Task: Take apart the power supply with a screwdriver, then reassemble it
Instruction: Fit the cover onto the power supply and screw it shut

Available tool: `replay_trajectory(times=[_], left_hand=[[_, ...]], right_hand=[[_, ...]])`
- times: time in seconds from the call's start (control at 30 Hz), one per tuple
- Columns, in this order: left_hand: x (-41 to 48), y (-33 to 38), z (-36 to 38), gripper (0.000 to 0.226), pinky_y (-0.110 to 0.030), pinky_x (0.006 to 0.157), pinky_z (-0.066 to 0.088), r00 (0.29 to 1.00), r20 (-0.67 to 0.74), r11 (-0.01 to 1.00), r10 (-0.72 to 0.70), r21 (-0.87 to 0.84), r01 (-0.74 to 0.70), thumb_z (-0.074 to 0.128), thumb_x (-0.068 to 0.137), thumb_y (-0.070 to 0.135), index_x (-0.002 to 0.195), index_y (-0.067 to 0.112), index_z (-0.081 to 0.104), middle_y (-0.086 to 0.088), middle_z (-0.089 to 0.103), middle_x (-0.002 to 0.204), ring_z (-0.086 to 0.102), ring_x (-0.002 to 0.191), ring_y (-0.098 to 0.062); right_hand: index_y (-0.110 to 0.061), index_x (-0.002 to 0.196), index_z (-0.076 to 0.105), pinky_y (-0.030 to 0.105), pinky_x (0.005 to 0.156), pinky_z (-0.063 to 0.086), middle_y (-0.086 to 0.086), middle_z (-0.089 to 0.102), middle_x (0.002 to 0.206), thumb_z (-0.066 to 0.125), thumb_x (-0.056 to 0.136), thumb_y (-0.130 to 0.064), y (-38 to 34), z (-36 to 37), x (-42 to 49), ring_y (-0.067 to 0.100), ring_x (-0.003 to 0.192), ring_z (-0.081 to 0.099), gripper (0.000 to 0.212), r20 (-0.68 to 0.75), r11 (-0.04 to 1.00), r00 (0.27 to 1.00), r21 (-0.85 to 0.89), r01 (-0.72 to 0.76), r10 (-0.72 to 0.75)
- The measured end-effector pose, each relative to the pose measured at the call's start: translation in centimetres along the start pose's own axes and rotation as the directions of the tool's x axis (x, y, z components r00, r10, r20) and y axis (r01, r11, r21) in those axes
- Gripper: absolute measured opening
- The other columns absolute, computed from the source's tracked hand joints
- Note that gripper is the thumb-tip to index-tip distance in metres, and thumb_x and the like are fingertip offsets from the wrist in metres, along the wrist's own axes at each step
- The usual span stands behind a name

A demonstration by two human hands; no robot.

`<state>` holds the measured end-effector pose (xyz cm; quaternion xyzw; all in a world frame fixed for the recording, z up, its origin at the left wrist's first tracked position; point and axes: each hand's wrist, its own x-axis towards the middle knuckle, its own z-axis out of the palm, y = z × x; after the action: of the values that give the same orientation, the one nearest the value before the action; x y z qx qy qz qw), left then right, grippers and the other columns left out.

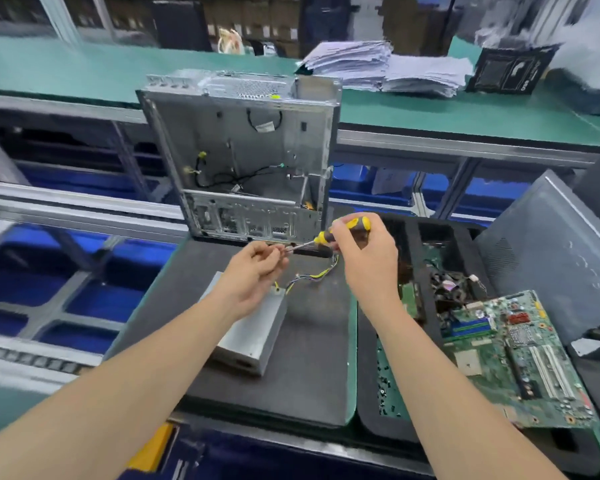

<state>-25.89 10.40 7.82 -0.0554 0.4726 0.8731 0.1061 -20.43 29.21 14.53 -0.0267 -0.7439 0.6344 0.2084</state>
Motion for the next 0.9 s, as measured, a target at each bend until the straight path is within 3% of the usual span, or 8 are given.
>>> replay_trajectory(times=[0.17, 0.37, 0.63, 0.9], left_hand=[[-1.0, 1.7, -3.2, 0.025, -0.023, 0.079, 0.061, 1.000, 0.028, 0.992, 0.009, -0.129, -0.005, 0.053, 0.099, -0.012, 0.085, 0.009, 0.053, -0.008, 0.076, 0.093, 0.076, 0.089, -0.018], [-1.5, 3.1, -6.0, 0.026, -0.024, 0.082, 0.061, 0.998, 0.053, 0.986, 0.022, -0.166, -0.013, 0.052, 0.099, -0.012, 0.083, 0.008, 0.053, -0.008, 0.076, 0.094, 0.076, 0.089, -0.018], [-1.2, 4.1, -7.9, 0.024, -0.024, 0.083, 0.060, 0.994, 0.102, 0.990, 0.047, -0.135, -0.033, 0.053, 0.096, -0.013, 0.084, 0.007, 0.052, -0.017, 0.077, 0.100, 0.076, 0.093, -0.019], [-1.6, 4.2, -8.0, 0.035, -0.025, 0.082, 0.061, 0.994, 0.100, 0.995, 0.048, -0.096, -0.038, 0.056, 0.094, -0.014, 0.071, 0.012, 0.062, -0.018, 0.076, 0.100, 0.076, 0.097, -0.023]], right_hand=[[-0.018, 0.096, 0.066, 0.054, 0.088, 0.060, -0.001, 0.078, 0.086, 0.068, 0.099, -0.024, -1.3, 3.8, -1.2, 0.021, 0.084, 0.076, 0.007, 0.038, 1.000, 0.999, 0.010, 0.017, -0.017], [-0.014, 0.099, 0.067, 0.053, 0.086, 0.062, 0.001, 0.078, 0.087, 0.068, 0.099, -0.021, -2.2, 6.4, -2.1, 0.019, 0.085, 0.077, 0.007, 0.045, 0.998, 0.998, 0.048, 0.036, -0.038], [-0.024, 0.097, 0.068, 0.054, 0.086, 0.061, -0.001, 0.079, 0.088, 0.069, 0.098, -0.027, -2.6, 7.9, -2.1, 0.019, 0.086, 0.077, 0.003, 0.069, 0.998, 0.996, 0.021, 0.058, -0.060], [-0.024, 0.097, 0.068, 0.055, 0.086, 0.062, 0.000, 0.079, 0.089, 0.069, 0.097, -0.028, -2.5, 8.1, -2.0, 0.020, 0.087, 0.077, 0.004, 0.094, 0.998, 0.994, 0.000, 0.061, -0.061]])
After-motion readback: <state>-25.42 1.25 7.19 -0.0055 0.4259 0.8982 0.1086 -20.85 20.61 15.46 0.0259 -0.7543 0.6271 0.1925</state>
